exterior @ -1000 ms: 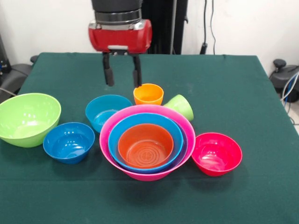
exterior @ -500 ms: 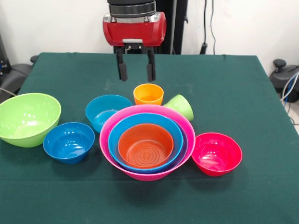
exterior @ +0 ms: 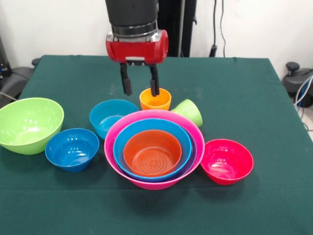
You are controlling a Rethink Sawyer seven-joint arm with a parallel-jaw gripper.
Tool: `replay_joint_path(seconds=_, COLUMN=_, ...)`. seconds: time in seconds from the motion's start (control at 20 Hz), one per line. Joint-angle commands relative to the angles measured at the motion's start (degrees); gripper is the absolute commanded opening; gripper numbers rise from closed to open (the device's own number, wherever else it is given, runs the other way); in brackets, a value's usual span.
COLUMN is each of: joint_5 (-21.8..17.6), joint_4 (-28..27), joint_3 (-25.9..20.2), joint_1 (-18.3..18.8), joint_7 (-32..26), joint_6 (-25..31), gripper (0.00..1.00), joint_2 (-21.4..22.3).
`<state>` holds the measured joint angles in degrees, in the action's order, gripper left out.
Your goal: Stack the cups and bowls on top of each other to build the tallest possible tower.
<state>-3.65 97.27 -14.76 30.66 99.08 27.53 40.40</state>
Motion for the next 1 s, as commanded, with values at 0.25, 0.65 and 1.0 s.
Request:
replay_joint_path(seconds=0.25, joint_5=-2.7, joint_4=3.3, joint_3=-0.6, joint_1=1.2, joint_7=3.9, joint_6=-3.3, gripper=1.0, joint_2=-4.7)
replay_joint_path(seconds=0.65, joint_5=-2.5, joint_4=7.2, joint_3=-0.6, joint_1=1.5, joint_7=4.8, joint_6=-3.9, gripper=1.0, joint_2=-2.7)
replay_joint_path(seconds=1.0, joint_5=-1.8, joint_4=8.6, joint_3=-1.2, joint_1=1.5, joint_7=4.8, joint_6=-3.3, gripper=1.0, joint_2=-2.0)
